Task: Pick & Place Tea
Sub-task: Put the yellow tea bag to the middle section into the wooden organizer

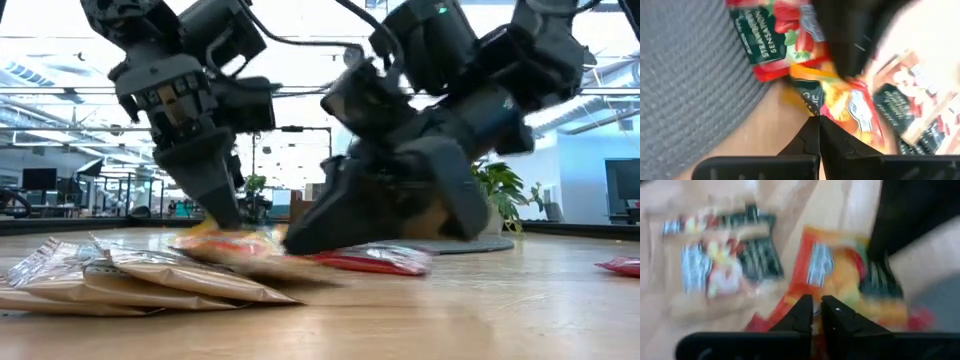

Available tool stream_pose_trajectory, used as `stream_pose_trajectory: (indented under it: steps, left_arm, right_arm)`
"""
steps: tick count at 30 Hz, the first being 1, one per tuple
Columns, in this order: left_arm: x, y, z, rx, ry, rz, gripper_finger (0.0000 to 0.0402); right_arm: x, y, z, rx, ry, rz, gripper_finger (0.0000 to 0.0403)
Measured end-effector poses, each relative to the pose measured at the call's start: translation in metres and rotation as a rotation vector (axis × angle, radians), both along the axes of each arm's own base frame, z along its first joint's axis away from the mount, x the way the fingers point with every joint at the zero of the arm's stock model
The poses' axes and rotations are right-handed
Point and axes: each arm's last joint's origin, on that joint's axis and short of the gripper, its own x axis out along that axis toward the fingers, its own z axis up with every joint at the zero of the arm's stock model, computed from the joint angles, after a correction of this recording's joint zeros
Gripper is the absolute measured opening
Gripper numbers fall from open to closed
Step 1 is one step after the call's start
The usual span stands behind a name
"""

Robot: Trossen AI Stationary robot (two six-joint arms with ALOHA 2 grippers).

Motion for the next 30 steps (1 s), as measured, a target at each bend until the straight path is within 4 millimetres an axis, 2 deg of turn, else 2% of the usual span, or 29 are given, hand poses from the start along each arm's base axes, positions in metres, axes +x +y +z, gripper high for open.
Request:
stream_pose_trajectory:
  steps: [4, 9, 13, 18, 21, 24, 30]
  left_arm:
    - [-0.007, -0.004, 0.022, 0.058, -0.061, 0.003, 0.0003]
    - [-0.023, -0.012, 0.056, 0.171, -0.155, 0.051, 0.0002]
    - [-0.035, -0.026, 0.079, 0.342, -0.278, 0.047, 0.0002]
    - [-0.043, -0.05, 0.086, 0.561, -0.392, 0.015, 0.0001]
    - [-0.041, -0.057, 0.09, 0.584, -0.464, 0.068, 0.0001]
    - [-0.041, -0.06, 0.088, 0.606, -0.465, 0.063, 0.0001]
    - [-0.033, -0.065, 0.081, 0.657, -0.498, 0.085, 0.0001]
  right_arm:
    - [-0.008, 0.006, 0.025, -0.012, -0.026, 0.041, 0.0077]
    - [-0.022, 0.016, 0.069, -0.032, -0.167, 0.046, 0.0128]
    - [-0.04, 0.017, 0.081, -0.085, -0.216, -0.046, 0.0153]
    - [-0.062, 0.01, 0.087, -0.112, -0.342, -0.193, 0.0167]
    - [-0.075, 0.004, 0.091, -0.08, -0.451, -0.216, 0.0171]
    - [-0.084, 0.0, 0.098, -0.053, -0.556, -0.222, 0.0173]
    - [-0.085, -0.001, 0.108, -0.065, -0.583, -0.221, 0.0169]
